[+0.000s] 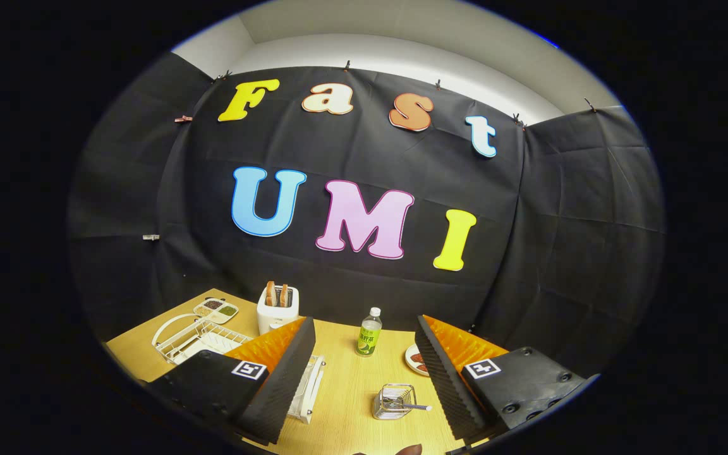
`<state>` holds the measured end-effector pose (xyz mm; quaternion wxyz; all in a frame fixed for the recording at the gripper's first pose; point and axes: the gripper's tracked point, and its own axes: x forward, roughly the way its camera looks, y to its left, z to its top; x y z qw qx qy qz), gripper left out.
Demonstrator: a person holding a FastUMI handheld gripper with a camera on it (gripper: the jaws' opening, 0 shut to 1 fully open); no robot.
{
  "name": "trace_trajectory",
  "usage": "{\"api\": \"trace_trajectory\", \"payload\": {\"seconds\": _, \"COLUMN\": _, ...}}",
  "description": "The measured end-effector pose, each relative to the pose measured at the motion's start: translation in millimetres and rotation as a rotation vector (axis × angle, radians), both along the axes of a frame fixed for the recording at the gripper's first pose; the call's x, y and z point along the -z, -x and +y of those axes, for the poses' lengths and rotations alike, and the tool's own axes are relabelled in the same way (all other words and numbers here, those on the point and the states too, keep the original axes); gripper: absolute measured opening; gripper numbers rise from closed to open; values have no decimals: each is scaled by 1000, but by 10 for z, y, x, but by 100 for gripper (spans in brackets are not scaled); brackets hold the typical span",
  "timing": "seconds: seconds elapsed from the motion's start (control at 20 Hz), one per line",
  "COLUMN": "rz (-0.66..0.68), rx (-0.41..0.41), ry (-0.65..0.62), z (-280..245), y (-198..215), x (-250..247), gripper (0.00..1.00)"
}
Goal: Take the plate from the dish rack, then take the spoon from the basket and place it into the plate.
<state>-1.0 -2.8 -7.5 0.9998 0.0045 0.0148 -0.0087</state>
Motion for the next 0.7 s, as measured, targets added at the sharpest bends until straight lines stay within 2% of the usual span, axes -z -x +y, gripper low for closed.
{"api": "trace_trajectory", "payload": {"seconds": 0.7, "rz": 19, "rx": 6, "ry": -10, "z": -6, "y": -43, "x": 25, "gripper": 98}}
